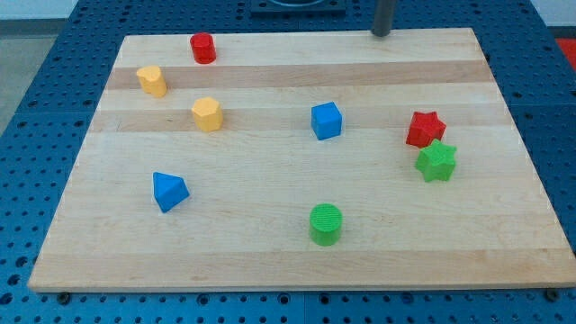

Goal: Move your arm to the top left of the board

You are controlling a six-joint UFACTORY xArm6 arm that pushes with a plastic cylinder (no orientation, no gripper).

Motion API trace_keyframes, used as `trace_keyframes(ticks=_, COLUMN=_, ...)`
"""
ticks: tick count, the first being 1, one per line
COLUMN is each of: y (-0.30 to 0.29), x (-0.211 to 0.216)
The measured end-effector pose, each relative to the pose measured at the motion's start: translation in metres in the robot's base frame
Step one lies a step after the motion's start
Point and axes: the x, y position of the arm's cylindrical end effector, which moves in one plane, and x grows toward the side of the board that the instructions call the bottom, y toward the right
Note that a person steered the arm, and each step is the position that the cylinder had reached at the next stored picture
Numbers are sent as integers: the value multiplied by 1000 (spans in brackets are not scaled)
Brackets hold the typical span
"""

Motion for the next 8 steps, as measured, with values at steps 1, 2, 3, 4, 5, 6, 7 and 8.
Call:
trace_keyframes(ticks=1, y=-29, x=0)
trace_keyframes(ticks=2, y=-56, x=2)
trace_keyframes(ticks=3, y=-85, x=2)
trace_keyframes(ticks=4, y=-87, x=2)
trace_keyframes(ticks=5, y=-114, x=3)
trace_keyframes(ticks=6, y=-146, x=3)
trace_keyframes(ticks=7, y=-182, x=2)
trace_keyframes(ticks=8, y=-219, x=1)
